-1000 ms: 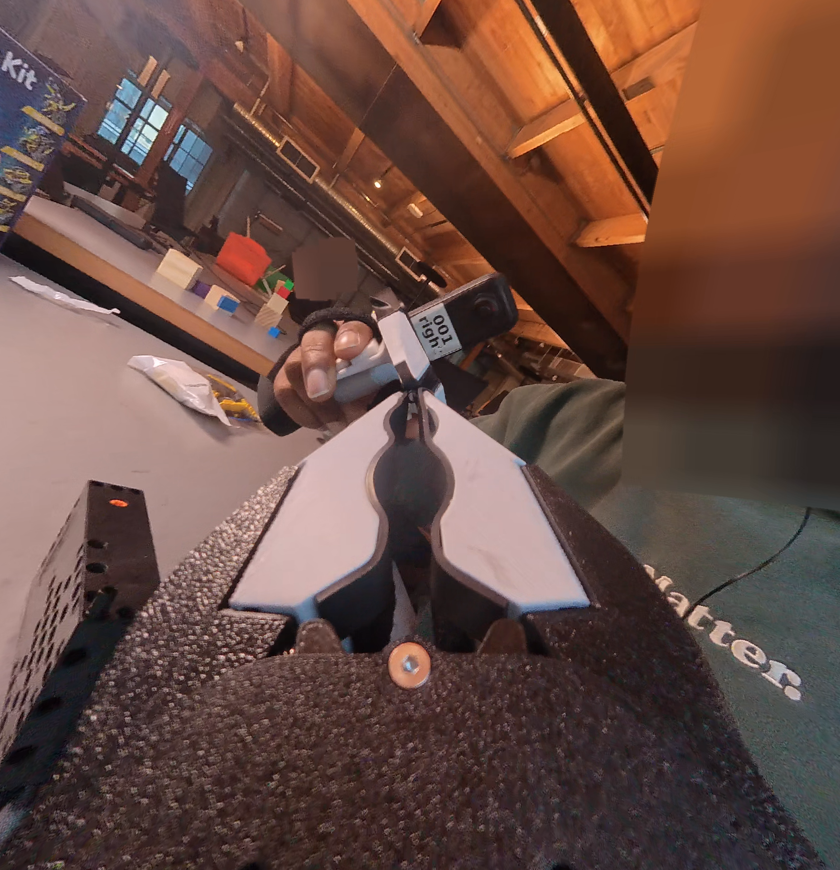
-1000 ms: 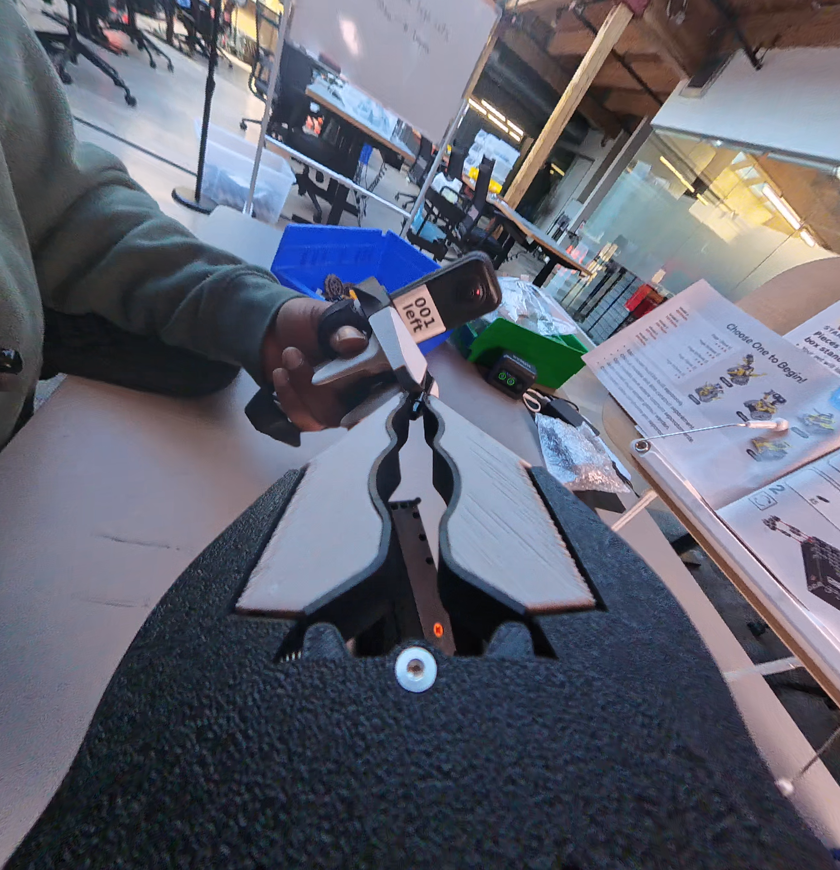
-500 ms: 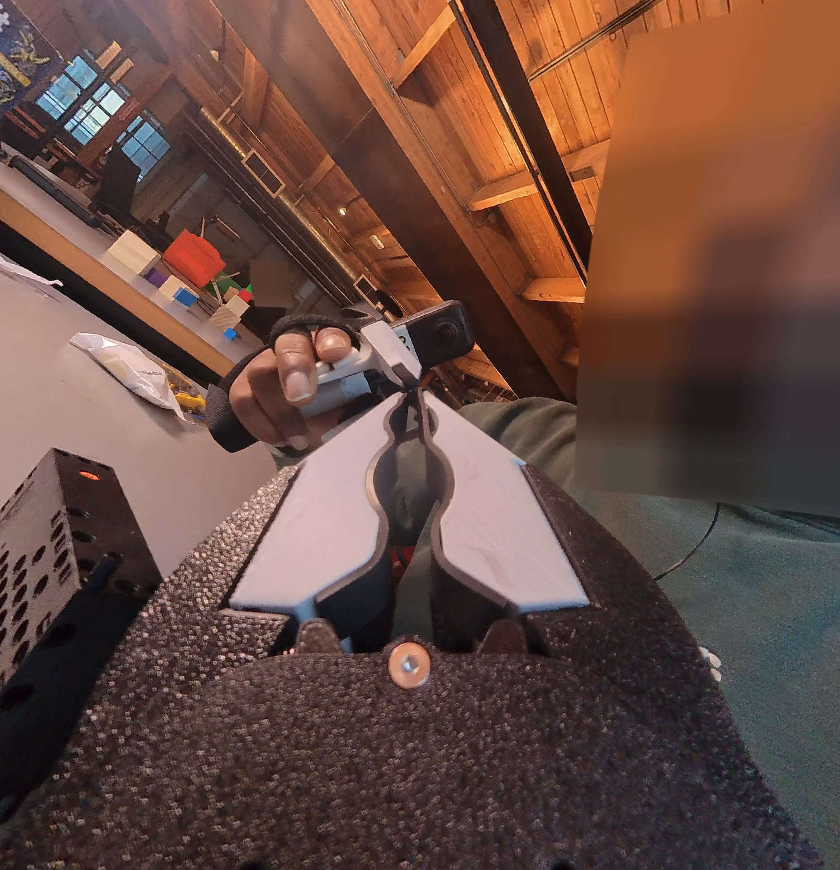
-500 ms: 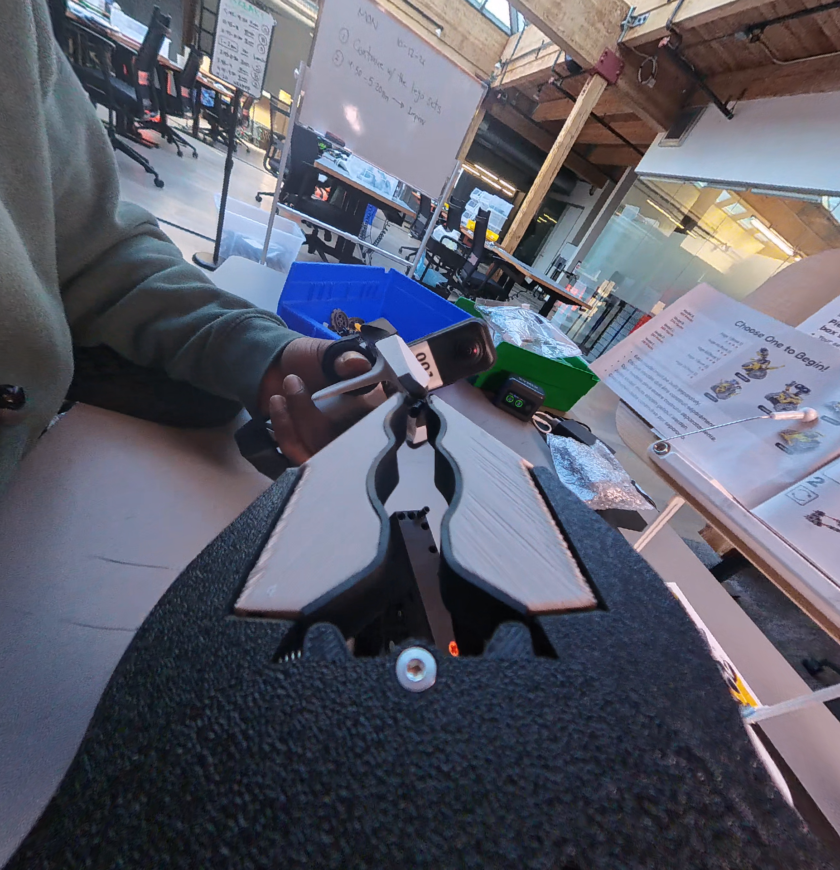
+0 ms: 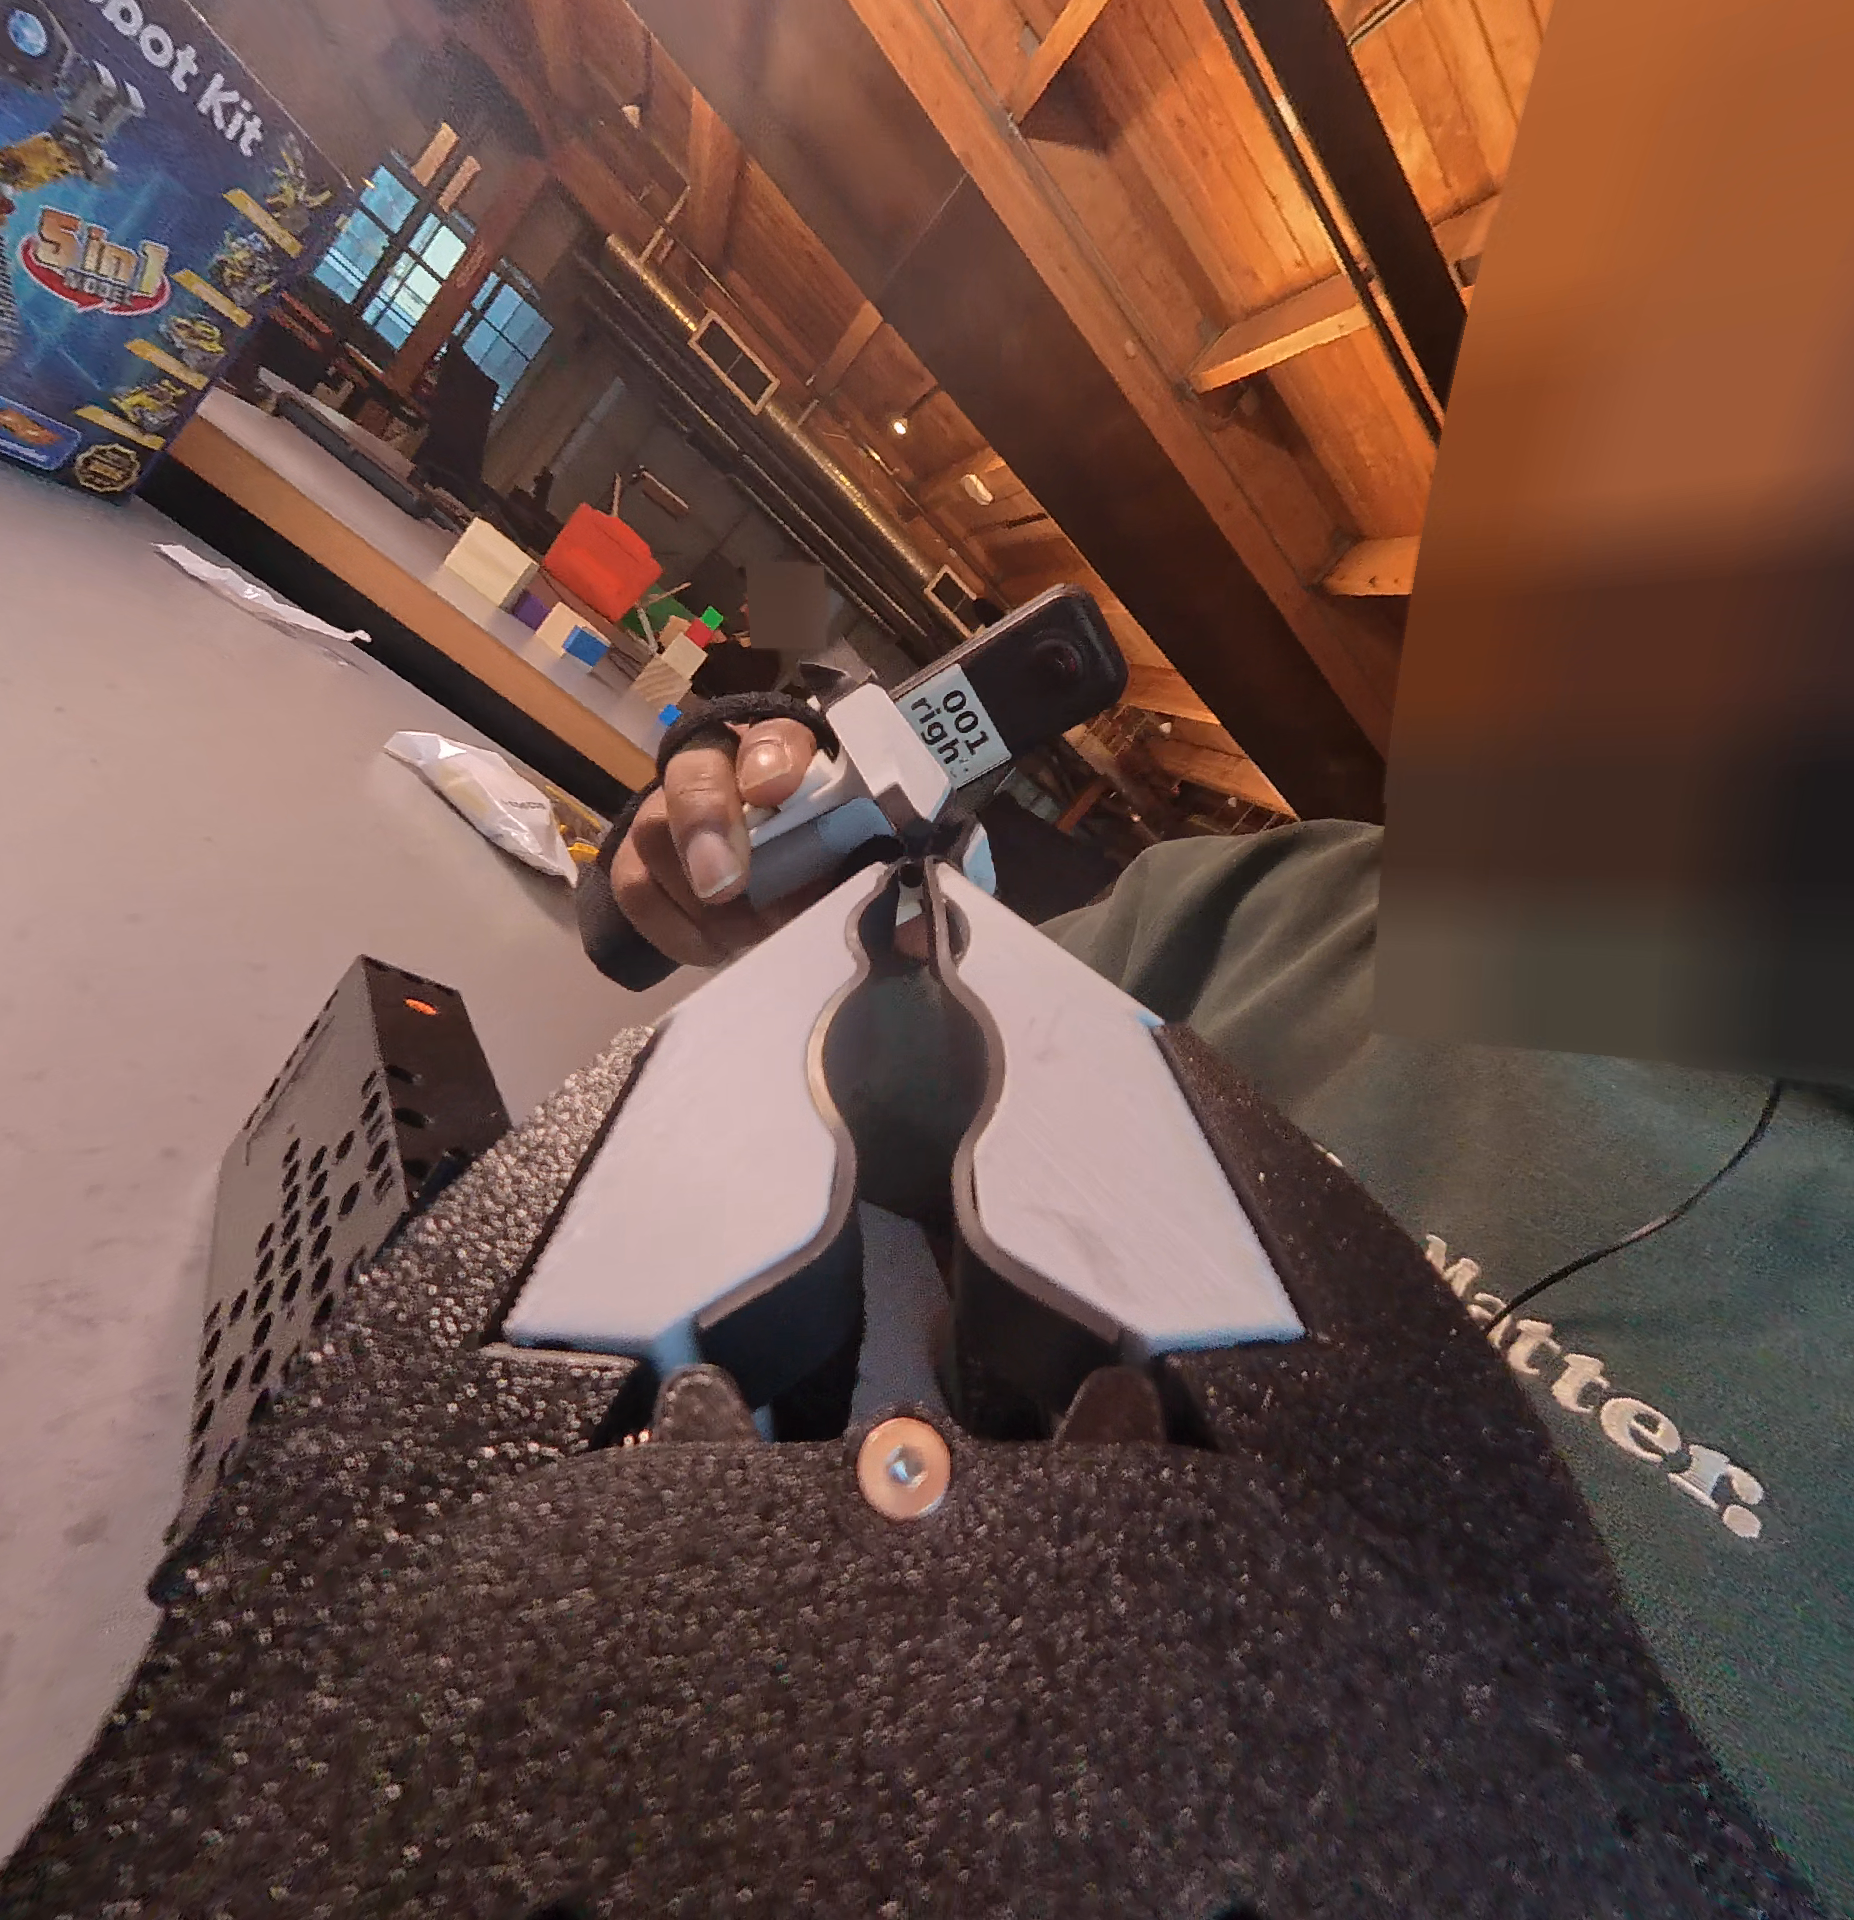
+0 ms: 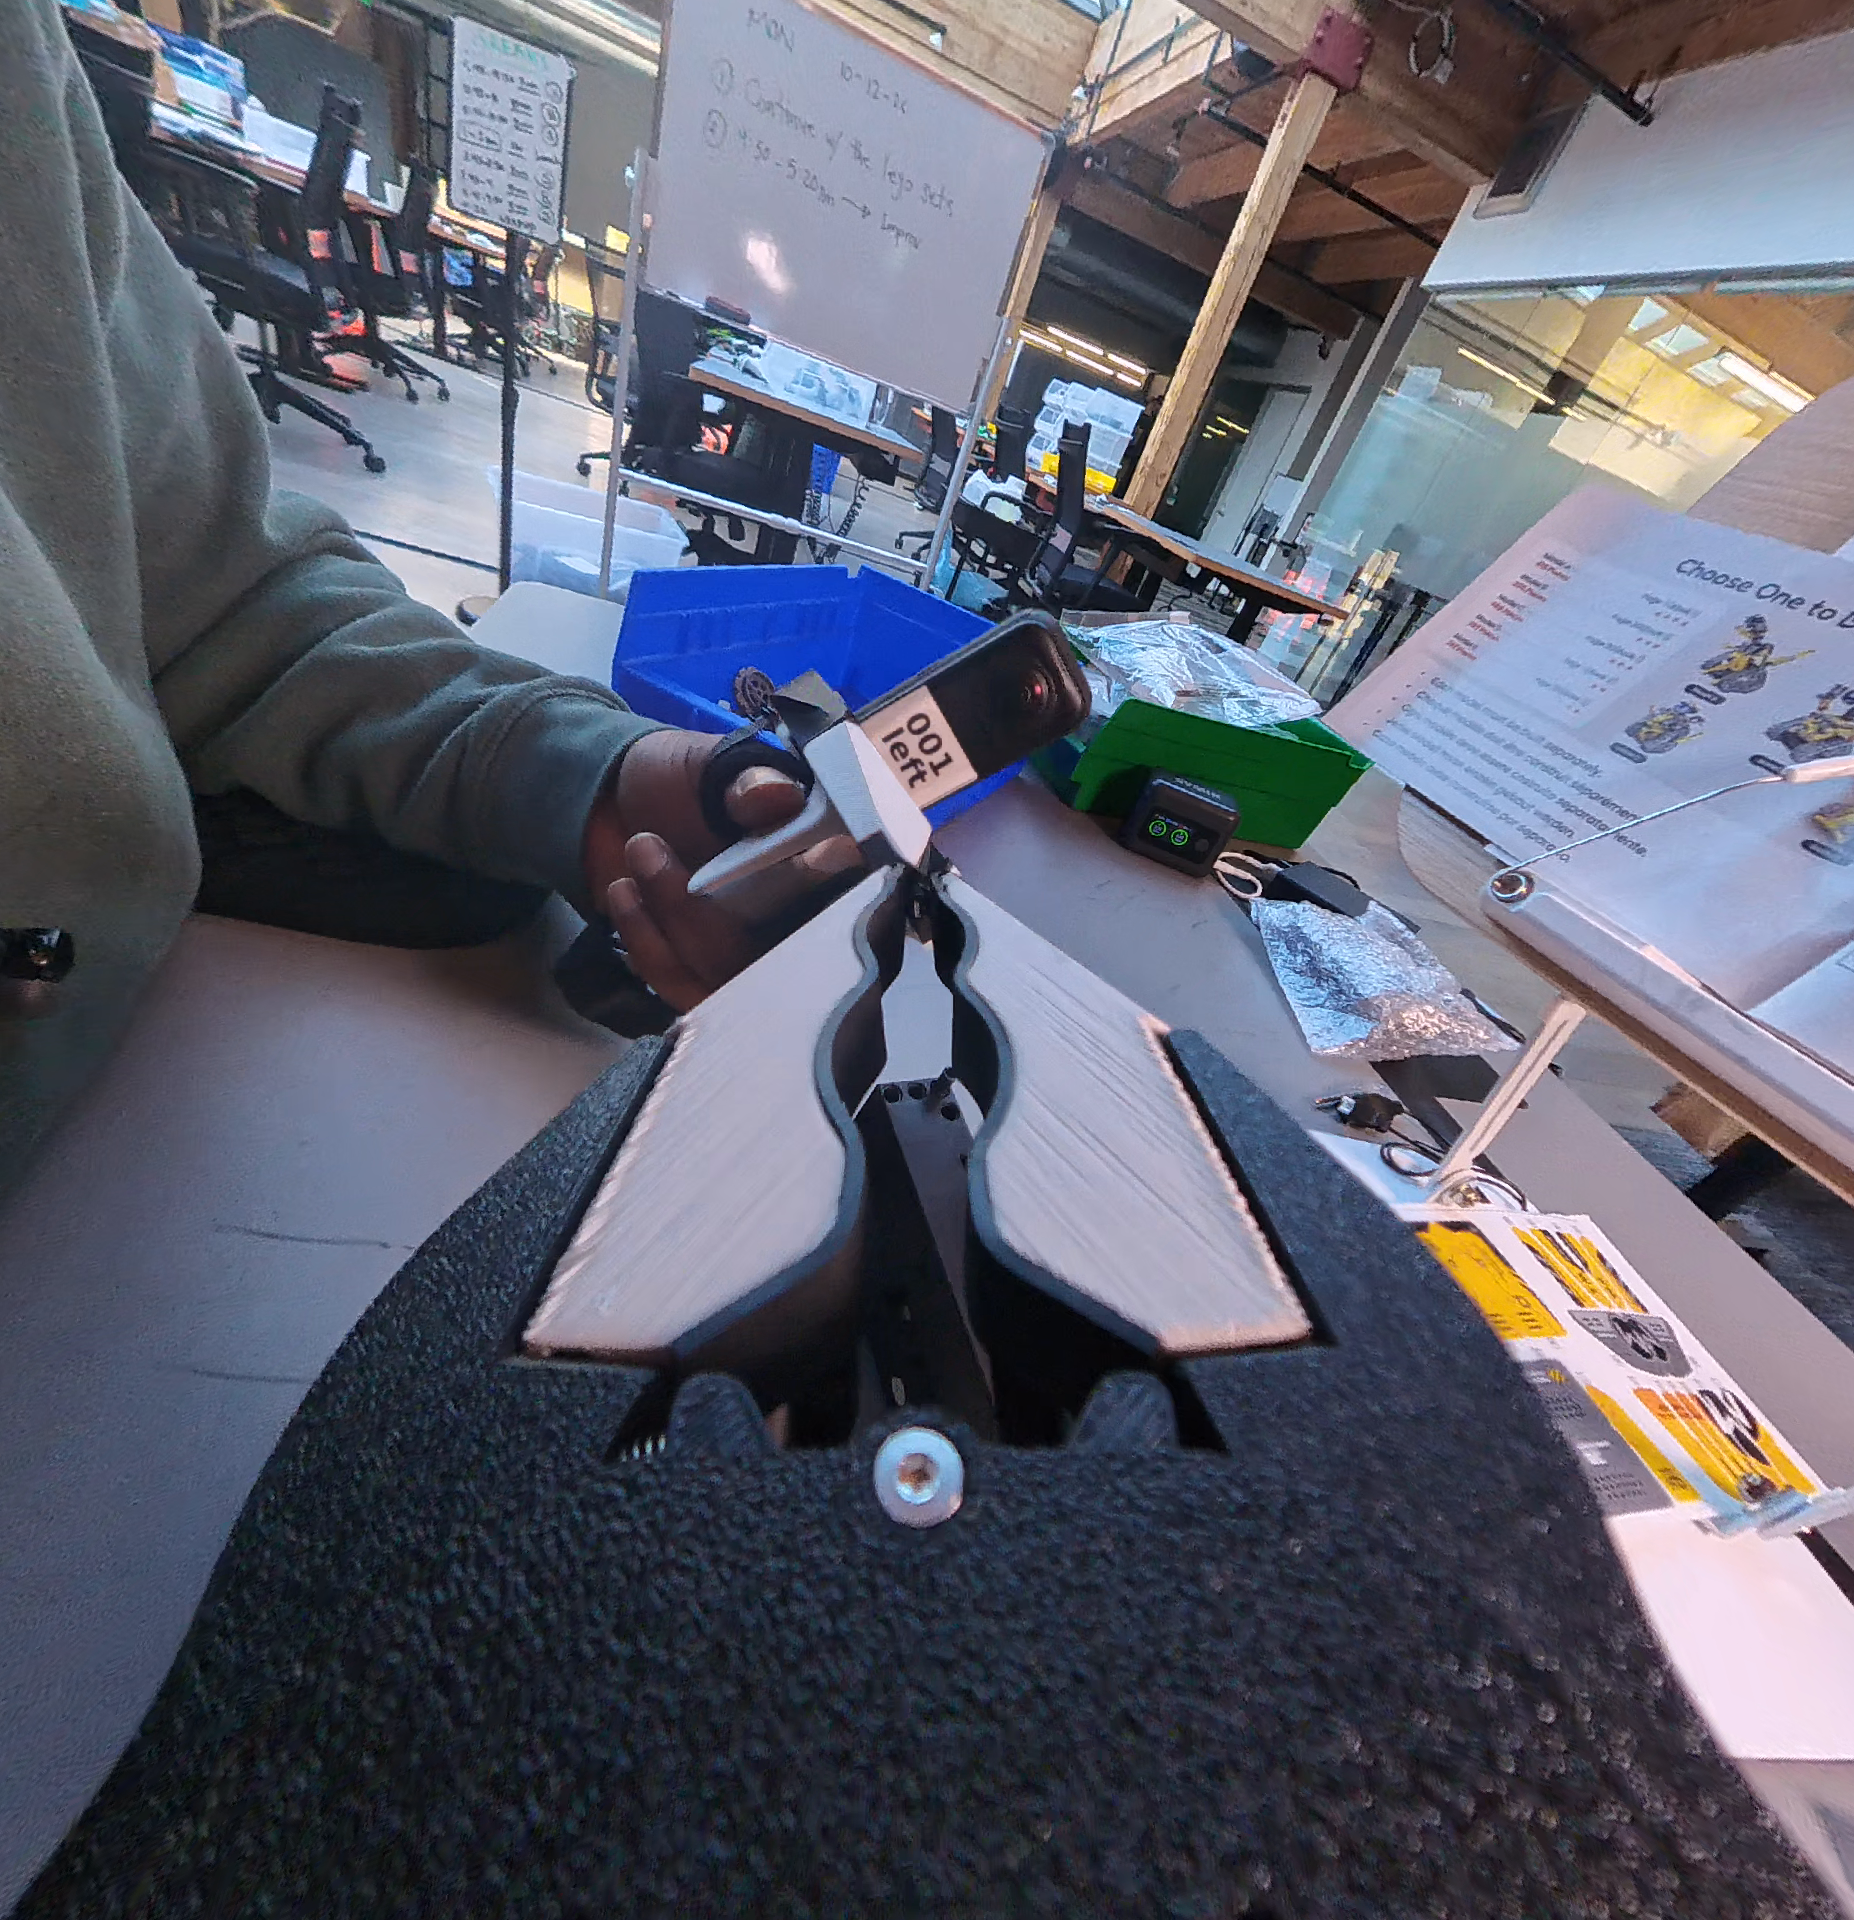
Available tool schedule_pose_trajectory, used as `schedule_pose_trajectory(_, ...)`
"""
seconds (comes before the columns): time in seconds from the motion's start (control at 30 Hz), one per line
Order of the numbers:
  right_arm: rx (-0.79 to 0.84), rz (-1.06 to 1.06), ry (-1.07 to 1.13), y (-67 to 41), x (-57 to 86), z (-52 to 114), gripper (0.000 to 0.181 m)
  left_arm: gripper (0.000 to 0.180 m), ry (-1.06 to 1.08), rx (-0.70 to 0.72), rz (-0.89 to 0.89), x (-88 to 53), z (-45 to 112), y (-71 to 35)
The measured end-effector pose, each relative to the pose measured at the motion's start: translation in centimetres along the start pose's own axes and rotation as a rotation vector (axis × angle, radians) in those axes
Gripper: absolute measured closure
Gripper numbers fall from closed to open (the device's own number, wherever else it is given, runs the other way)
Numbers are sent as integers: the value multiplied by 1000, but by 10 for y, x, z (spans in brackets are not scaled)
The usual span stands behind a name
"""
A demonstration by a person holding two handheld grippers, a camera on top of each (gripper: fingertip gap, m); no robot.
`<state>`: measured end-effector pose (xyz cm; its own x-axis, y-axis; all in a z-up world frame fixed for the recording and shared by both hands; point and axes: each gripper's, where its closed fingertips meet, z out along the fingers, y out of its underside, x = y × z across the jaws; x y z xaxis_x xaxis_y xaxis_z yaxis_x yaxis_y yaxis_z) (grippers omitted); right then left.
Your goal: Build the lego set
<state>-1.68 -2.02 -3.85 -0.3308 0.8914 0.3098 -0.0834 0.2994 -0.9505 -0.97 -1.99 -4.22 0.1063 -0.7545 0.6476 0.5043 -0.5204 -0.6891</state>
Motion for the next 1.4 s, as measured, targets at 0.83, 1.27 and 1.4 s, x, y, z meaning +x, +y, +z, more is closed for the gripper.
schedule_pose_trajectory(0.83, -514, 143, -224, 73, 25, 20, 179, 130, -595, -555, 597, -81, -57, 36)
schedule_pose_trajectory(1.27, -749, 131, -436, 90, 8, 33, 180, 154, -628, -648, 669, -90, -55, 50)
schedule_pose_trajectory(1.4, -807, 106, -465, 91, 8, 34, 179, 155, -633, -651, 674, -91, -55, 50)
